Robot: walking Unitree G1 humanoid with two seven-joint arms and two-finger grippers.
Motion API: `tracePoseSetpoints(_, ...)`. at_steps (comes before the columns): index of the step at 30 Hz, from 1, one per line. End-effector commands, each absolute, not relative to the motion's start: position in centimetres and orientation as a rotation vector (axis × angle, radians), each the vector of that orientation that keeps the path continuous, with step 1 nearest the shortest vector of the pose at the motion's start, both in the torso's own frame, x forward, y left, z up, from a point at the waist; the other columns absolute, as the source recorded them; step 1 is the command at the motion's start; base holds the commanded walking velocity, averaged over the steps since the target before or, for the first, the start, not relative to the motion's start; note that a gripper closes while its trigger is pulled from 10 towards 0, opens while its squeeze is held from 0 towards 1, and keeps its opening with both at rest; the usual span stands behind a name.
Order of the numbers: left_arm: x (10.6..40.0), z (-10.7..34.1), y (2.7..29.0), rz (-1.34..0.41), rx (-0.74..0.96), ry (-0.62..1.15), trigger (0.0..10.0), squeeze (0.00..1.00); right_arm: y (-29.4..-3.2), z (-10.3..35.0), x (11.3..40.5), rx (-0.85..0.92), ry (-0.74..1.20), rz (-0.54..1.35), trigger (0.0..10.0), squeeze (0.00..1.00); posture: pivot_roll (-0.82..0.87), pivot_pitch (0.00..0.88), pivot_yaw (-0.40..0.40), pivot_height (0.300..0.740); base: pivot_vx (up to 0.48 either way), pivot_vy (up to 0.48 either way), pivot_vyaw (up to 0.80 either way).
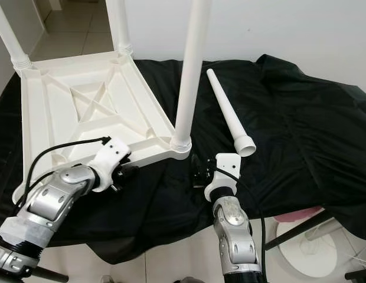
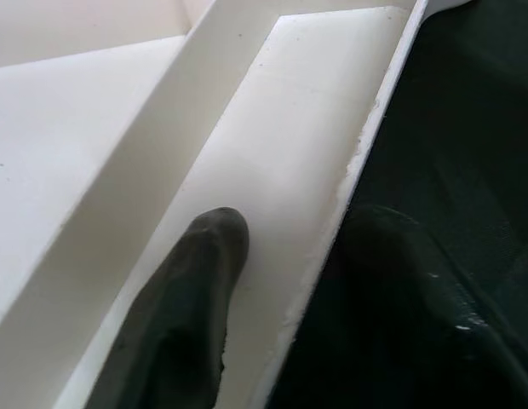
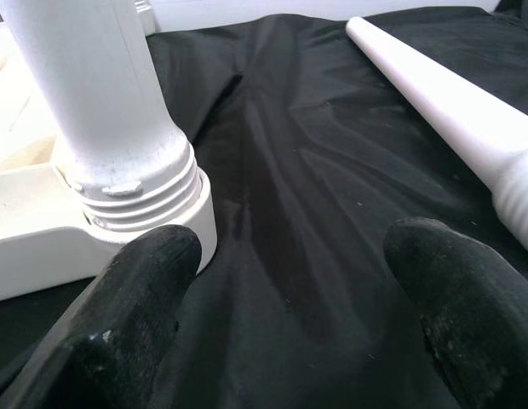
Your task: Building children table
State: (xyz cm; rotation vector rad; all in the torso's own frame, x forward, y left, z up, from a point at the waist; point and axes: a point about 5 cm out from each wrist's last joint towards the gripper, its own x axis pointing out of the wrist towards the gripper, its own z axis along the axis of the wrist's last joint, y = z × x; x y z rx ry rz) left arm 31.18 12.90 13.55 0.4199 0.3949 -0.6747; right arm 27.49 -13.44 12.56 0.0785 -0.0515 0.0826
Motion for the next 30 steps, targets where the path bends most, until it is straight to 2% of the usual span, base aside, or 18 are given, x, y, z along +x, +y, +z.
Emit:
tracePoseSetpoints(1, 31.3, 12.0, 14.6, -0.477, 0.464, 0.459, 10.0, 1.0, -13.7, 12.4, 27.6, 0.085, -0.049, 0.072, 10.0, 0.0, -0.02, 0.09, -0.057, 0.74, 0.0, 0.0, 0.0)
tracePoseSetpoints(4, 31.3, 12.0, 14.4, -0.47, 0.472, 0.466, 10.0, 1.0, -13.6, 12.4, 27.6, 0.085, -0.05, 0.074, 10.0, 0.0, -0.02, 0.09, -0.057, 0.74, 0.0, 0.0, 0.0)
tracePoseSetpoints(5, 31.4, 11.9, 14.3, -0.468, 0.477, 0.47, 10.0, 0.45, -13.6, 12.4, 27.7, 0.085, -0.051, 0.075, 10.0, 0.0, -0.02, 0.09, -0.057, 0.74, 0.0, 0.0, 0.0)
tracePoseSetpoints(6, 31.4, 11.9, 14.3, -0.468, 0.477, 0.47, 10.0, 0.45, -13.6, 12.4, 27.7, 0.085, -0.051, 0.075, 10.0, 0.0, -0.02, 0.09, -0.057, 0.74, 0.0, 0.0, 0.0)
tracePoseSetpoints(7, 31.4, 11.9, 14.2, -0.466, 0.482, 0.473, 10.0, 0.0, -13.6, 12.4, 27.8, 0.085, -0.052, 0.076, 10.0, 0.0, -0.01, 0.087, -0.058, 0.74, 0.0, 0.0, 0.0)
tracePoseSetpoints(8, 31.4, 11.9, 14.2, -0.466, 0.484, 0.474, 10.0, 0.0, -13.6, 12.4, 27.8, 0.085, -0.052, 0.076, 10.0, 0.0, -0.01, 0.087, -0.058, 0.74, 0.0, 0.0, 0.0)
tracePoseSetpoints(9, 31.4, 12.0, 14.1, -0.473, 0.471, 0.467, 9.2, 0.0, -13.6, 12.4, 27.8, 0.085, -0.052, 0.077, 10.0, 0.0, -0.01, 0.086, -0.057, 0.74, 0.0, 0.0, 0.0)
tracePoseSetpoints(10, 31.3, 12.1, 13.9, -0.486, 0.452, 0.454, 3.5, 0.0, -13.6, 12.4, 27.8, 0.086, -0.053, 0.078, 10.0, 0.0, -0.01, 0.085, -0.058, 0.74, 0.0, 0.0, 0.0)
tracePoseSetpoints(11, 31.3, 12.3, 13.8, -0.494, 0.44, 0.444, 0.0, 0.0, -13.6, 12.4, 27.9, 0.085, -0.054, 0.078, 10.0, 0.0, -0.01, 0.085, -0.057, 0.74, 0.0, 0.0, 0.0)
tracePoseSetpoints(28, 30.5, 13.4, 13.3, -0.505, 0.456, 0.424, 0.0, 0.0, -13.5, 12.5, 28.0, 0.087, -0.061, 0.073, 10.0, 0.0, -0.02, 0.094, -0.047, 0.74, 0.0, 0.0, 0.0)
tracePoseSetpoints(30, 29.7, 13.3, 12.3, -0.535, 0.437, 0.421, 0.0, 0.0, -13.7, 12.5, 28.0, 0.086, -0.058, 0.067, 10.0, 0.0, -0.01, 0.095, -0.052, 0.74, 0.0, 0.0, 0.0)
